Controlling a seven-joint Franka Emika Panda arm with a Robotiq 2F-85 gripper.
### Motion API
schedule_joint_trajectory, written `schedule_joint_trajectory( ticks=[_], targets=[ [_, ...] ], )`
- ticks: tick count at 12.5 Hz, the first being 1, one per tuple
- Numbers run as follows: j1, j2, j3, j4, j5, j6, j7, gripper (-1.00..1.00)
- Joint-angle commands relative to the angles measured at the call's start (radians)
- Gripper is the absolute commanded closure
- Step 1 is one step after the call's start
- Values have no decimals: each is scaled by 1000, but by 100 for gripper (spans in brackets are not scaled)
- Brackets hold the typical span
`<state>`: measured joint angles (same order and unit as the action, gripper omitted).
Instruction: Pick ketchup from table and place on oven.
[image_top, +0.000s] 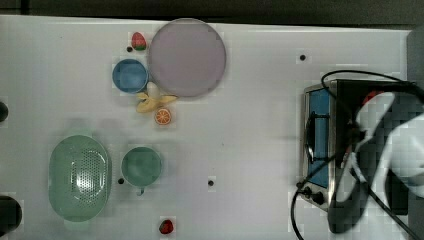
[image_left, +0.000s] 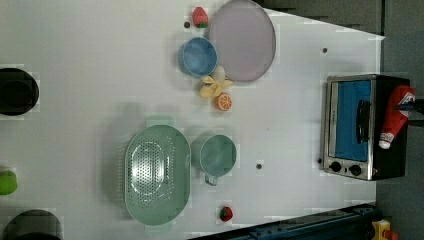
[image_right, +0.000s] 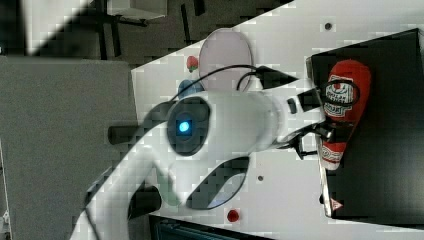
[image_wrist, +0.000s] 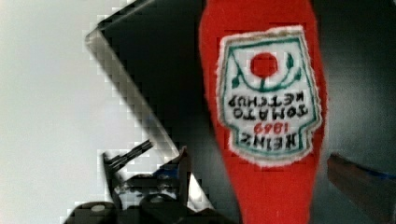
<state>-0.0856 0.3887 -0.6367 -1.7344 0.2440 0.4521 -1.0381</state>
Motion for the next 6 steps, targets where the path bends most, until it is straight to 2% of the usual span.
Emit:
schedule_joint_trajectory(
  ticks=[1,3,6],
  targets=[
    [-11,-100,-32,166,-45,-73,-14,-100],
    [-11,-144,-35,247,-128,-148,20,-100],
    [14,-221,-11,313,-177,-339,112,-100]
  ],
)
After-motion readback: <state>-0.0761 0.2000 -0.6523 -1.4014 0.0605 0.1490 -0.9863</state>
